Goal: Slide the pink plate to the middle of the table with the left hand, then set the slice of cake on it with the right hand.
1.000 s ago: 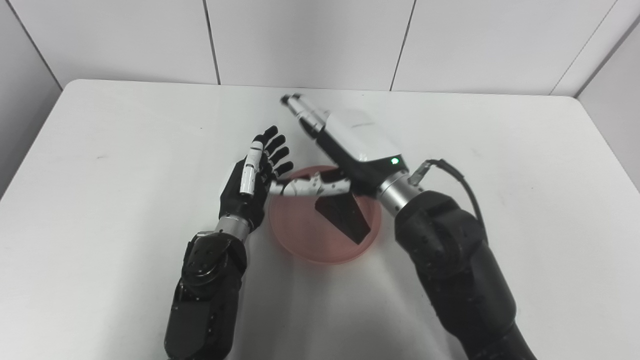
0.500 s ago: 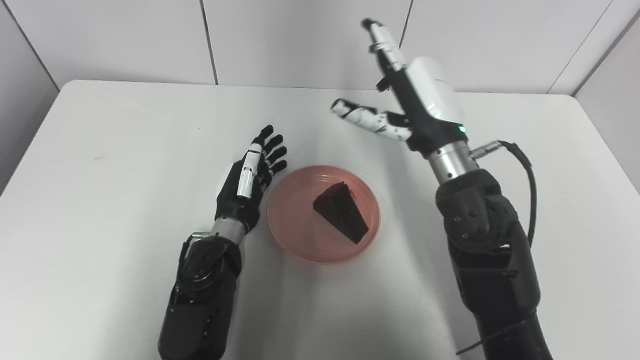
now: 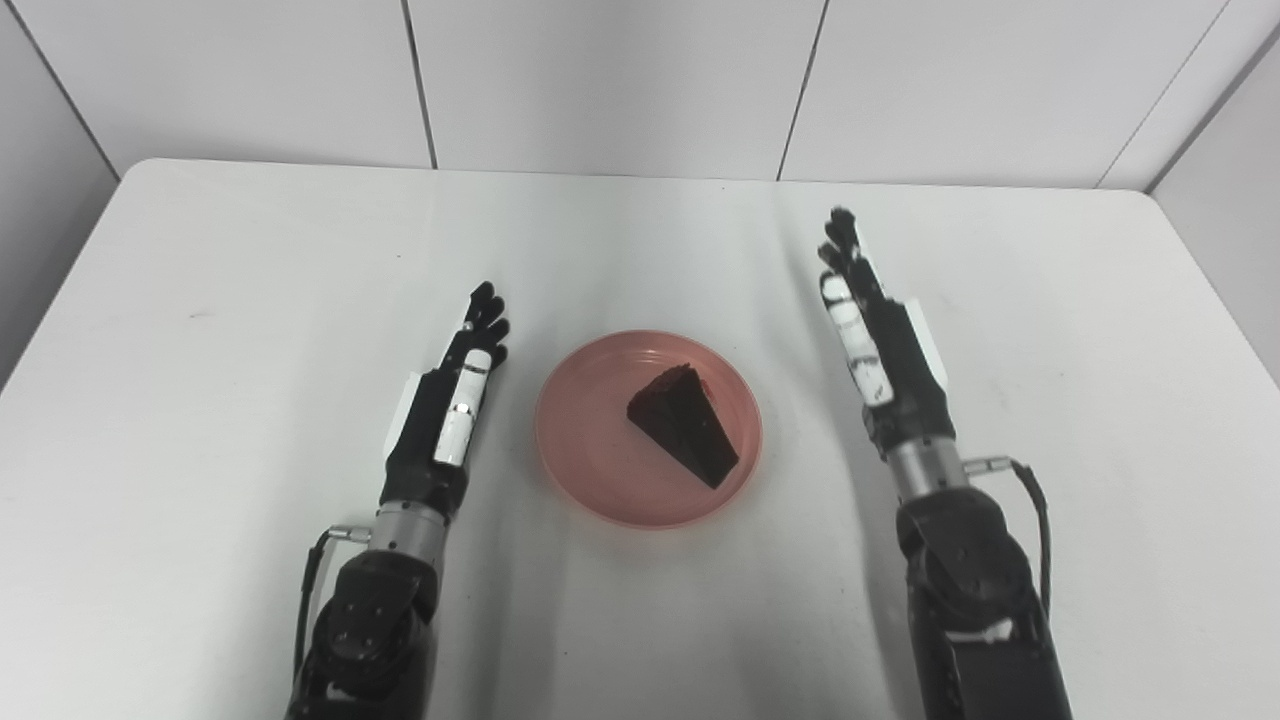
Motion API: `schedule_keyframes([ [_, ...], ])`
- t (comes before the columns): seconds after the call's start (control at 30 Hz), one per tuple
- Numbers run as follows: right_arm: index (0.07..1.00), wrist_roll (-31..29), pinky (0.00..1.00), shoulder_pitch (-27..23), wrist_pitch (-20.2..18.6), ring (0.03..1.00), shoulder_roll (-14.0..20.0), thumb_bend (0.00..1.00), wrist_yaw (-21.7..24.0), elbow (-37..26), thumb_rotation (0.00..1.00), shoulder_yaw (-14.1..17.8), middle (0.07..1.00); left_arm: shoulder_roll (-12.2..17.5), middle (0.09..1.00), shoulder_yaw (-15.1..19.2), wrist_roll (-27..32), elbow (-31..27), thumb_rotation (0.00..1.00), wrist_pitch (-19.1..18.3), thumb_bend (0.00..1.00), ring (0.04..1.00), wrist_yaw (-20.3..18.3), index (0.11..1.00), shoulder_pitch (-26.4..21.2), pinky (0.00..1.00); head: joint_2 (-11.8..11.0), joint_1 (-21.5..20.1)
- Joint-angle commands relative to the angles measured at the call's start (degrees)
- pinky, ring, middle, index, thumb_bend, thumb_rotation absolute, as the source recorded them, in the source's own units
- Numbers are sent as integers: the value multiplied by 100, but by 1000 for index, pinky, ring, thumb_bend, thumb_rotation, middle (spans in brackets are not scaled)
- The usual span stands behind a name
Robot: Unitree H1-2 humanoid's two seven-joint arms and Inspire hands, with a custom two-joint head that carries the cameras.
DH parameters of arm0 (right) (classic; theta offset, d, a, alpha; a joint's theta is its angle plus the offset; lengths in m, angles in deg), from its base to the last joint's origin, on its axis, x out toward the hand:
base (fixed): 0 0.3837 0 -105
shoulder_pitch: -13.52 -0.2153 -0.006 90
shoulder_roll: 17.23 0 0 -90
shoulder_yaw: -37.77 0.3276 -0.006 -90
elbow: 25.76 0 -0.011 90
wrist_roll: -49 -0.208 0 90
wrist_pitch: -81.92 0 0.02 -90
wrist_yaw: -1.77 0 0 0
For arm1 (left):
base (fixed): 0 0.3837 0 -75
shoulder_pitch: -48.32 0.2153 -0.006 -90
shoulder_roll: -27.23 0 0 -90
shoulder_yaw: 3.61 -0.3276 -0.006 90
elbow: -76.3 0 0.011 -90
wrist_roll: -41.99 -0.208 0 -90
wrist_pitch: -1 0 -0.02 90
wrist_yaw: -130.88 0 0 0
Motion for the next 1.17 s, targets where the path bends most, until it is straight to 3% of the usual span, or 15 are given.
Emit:
schedule_keyframes([
  [0.0,985,-160,961,35,506,960,-89,392,-106,-54,1000,-41,976,70,1000,-42,-150,-199,1000,119,435,997,29,988,213,980,-4,1],
  [0.13,966,-408,980,249,336,964,-209,315,-115,-66,1000,-58,971,79,1000,-102,-186,-389,1000,109,449,1000,-19,992,458,993,-45,-11],
  [0.3,963,-545,959,256,433,958,-192,263,-100,129,1000,-91,968,146,1000,-111,-114,-232,1000,189,429,1000,-59,994,450,995,-55,-18],
  [0.8,939,-510,933,215,252,921,-114,220,-154,502,1000,-218,933,284,996,-90,-67,-12,1000,161,412,992,-95,981,327,971,-77,32],
  [1.13,937,-399,927,179,219,918,-27,250,-136,565,1000,-346,927,311,992,-106,-67,-14,1000,120,405,989,-110,973,309,961,-80,47],
])
